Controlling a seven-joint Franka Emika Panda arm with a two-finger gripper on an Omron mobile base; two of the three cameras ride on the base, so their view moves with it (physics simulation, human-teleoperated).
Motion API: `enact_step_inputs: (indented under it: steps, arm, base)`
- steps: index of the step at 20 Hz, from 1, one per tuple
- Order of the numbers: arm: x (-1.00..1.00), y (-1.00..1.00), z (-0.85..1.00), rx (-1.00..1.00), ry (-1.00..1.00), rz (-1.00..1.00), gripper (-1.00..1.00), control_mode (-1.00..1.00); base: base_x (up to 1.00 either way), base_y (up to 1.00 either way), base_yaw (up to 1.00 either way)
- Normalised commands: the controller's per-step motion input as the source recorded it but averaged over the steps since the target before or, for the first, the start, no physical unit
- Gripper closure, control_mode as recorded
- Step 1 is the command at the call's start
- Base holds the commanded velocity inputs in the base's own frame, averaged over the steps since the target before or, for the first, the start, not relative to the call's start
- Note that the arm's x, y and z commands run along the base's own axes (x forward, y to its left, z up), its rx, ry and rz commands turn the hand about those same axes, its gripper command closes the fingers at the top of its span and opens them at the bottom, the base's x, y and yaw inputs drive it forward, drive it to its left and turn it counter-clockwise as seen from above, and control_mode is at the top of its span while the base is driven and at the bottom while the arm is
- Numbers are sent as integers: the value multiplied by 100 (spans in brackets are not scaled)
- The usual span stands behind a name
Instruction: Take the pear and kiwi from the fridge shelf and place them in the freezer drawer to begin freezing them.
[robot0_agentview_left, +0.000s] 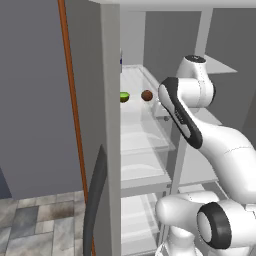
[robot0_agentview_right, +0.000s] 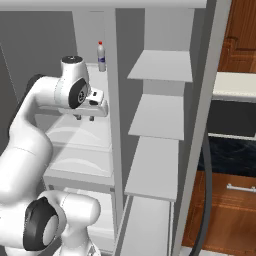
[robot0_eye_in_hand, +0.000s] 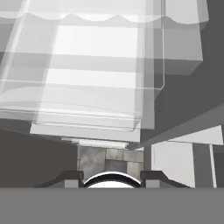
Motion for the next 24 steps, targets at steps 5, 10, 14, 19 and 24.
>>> enact_step_inputs:
  steps: [5, 10, 14, 19, 24]
  arm:
    - [-34, 24, 0, -5, -20, 1, -100, -100]
    - [-6, 79, 30, -9, -25, -7, -100, -100]
    - [34, 59, 34, -2, -9, -4, -100, -100]
    - [18, 0, 37, 0, -5, 0, -100, -100]
    - [19, 0, 19, 0, -2, 0, -100, -100]
  base:
    - [0, 0, 0]
    - [0, 0, 0]
    - [0, 0, 0]
    - [0, 0, 0]
    - [0, 0, 0]
